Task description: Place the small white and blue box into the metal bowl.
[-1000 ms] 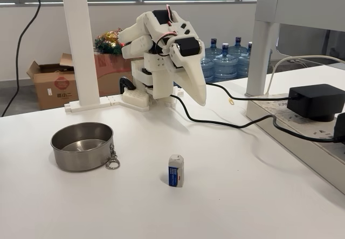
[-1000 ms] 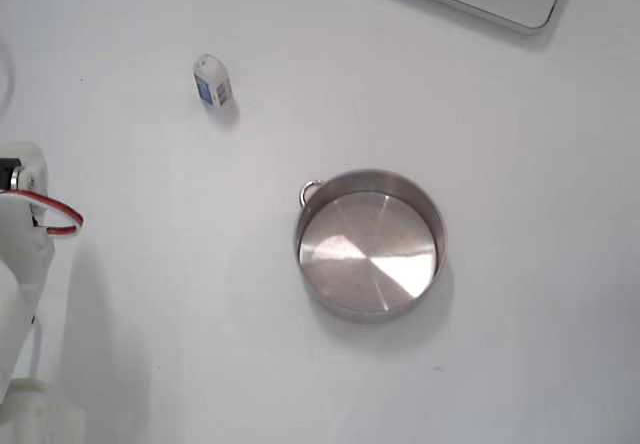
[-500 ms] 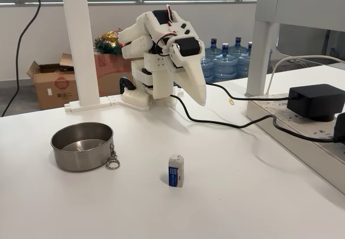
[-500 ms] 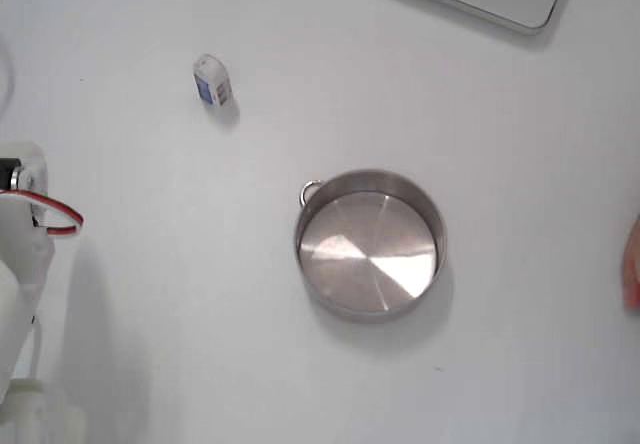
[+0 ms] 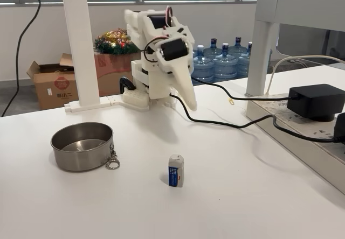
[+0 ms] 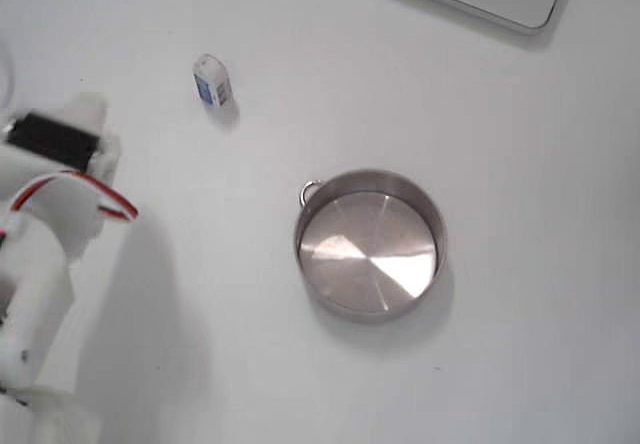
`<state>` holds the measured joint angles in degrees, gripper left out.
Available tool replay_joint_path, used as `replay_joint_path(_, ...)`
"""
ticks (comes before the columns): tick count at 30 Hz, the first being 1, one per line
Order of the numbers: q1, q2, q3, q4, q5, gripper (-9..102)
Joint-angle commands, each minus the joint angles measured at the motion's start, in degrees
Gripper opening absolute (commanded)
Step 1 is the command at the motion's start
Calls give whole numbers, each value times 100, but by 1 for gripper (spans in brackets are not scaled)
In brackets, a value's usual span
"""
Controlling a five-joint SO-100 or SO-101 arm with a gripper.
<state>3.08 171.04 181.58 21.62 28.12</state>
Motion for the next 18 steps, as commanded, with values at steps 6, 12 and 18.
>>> replay_joint_path(6,545,-2962,220,-3876,2839,-4)
replay_joint_path(12,1055,-5317,211,-6029,4122,-4)
replay_joint_path(18,1055,-6530,211,-7532,4957,-4)
